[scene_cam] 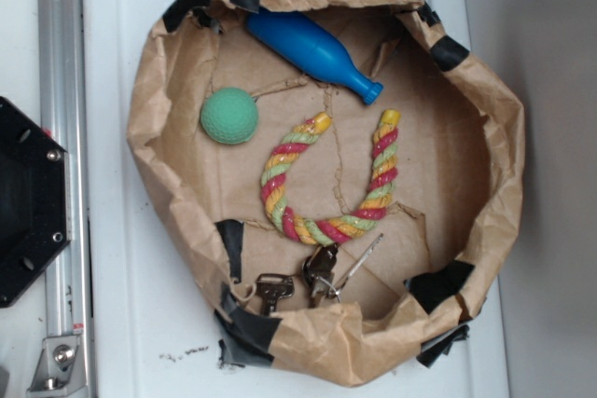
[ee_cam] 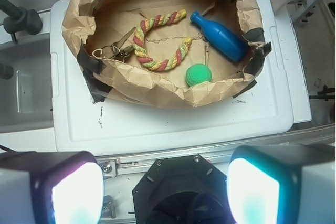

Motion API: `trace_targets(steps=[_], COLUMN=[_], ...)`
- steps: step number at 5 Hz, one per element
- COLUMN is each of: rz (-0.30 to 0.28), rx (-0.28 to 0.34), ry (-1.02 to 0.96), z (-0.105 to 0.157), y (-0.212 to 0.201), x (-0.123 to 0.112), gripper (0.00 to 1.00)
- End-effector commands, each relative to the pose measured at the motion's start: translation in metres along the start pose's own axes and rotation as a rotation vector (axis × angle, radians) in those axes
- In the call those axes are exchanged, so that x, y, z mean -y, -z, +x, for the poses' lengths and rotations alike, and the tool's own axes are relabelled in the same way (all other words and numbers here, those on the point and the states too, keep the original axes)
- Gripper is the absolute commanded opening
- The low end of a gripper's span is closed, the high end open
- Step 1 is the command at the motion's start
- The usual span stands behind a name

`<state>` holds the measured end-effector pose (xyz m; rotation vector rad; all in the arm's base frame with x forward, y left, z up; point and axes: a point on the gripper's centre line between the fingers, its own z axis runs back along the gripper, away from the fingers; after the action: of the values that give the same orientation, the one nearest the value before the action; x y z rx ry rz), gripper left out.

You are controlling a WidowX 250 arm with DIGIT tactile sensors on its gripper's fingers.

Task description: Grab the multicolored rope.

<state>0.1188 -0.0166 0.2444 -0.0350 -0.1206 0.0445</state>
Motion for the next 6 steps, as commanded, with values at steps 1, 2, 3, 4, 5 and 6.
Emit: trace_targets(steps=[1,2,3,4,5,6], rz=[0.0,-0.083,-0.157,-0.142,-0.032,0.009], rx=[0.0,-0.008,0.029,-0.028,-0.058,-0.088], ry=[0.0,-0.187,-0.287,-0.296,-0.229,-0.188], z=[0.0,0.045,0.093,0.135,0.177,0.178], y=[0.0,0.044,0.078,0.135,0.187,0.213], x=[0.0,0.008,0.007,0.01,0.026,0.034], gripper=[1.0,1.0,1.0,1.0,1.0,1.0])
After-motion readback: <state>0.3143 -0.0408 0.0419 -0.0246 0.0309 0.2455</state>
